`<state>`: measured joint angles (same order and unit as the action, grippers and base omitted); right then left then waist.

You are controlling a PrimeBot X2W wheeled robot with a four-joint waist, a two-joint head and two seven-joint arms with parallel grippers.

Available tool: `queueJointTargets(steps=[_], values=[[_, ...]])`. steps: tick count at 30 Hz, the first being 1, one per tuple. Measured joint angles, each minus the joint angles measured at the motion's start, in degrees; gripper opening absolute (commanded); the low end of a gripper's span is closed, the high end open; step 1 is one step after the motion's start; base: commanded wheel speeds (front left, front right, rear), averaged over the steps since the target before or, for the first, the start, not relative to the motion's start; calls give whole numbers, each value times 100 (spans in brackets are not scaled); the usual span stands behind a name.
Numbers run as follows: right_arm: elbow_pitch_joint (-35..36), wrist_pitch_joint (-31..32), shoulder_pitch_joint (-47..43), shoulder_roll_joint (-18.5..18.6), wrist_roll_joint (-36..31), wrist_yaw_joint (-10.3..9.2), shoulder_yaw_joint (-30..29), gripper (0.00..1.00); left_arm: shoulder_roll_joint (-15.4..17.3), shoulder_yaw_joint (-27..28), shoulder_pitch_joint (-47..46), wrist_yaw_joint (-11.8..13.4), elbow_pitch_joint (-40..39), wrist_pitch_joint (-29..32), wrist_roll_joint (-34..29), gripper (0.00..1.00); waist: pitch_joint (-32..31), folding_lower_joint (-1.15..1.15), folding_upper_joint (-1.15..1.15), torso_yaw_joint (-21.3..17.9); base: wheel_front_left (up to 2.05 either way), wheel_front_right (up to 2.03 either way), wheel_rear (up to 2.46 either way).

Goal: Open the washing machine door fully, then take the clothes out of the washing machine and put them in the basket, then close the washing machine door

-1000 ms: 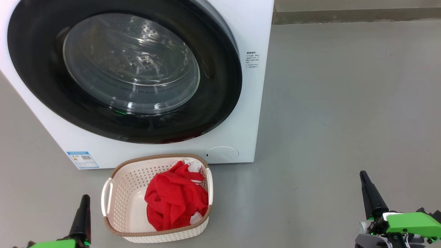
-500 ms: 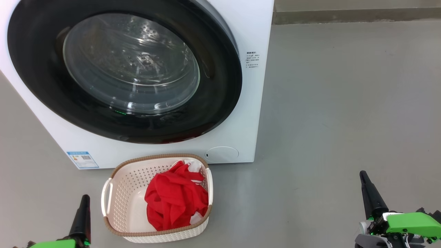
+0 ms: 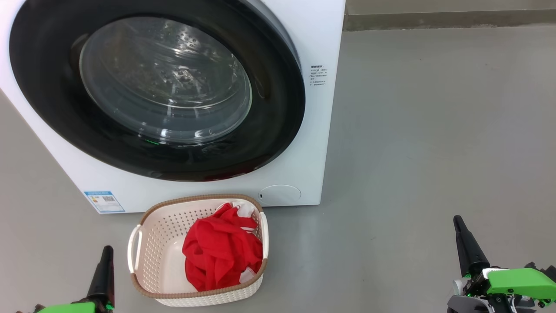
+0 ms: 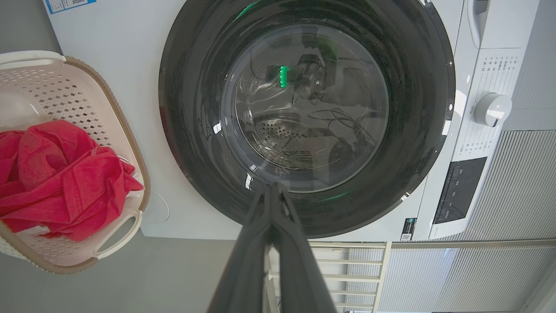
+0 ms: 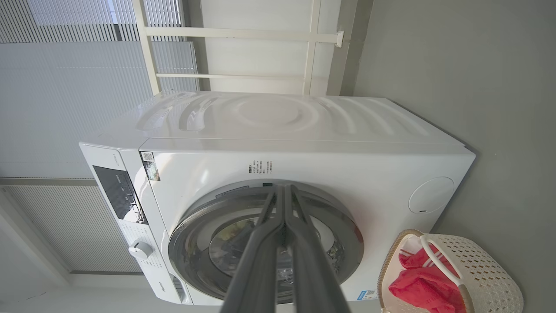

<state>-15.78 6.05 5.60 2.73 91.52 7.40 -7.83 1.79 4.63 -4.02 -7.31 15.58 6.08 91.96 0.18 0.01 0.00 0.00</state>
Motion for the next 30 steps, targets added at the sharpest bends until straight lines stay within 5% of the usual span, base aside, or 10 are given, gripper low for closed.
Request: queueJointTargets(steps=[30], values=[[1, 0, -1, -1, 0, 0, -1, 0, 0, 0, 0, 0, 0, 0, 0, 0, 0, 0, 0, 0, 0, 0, 0]])
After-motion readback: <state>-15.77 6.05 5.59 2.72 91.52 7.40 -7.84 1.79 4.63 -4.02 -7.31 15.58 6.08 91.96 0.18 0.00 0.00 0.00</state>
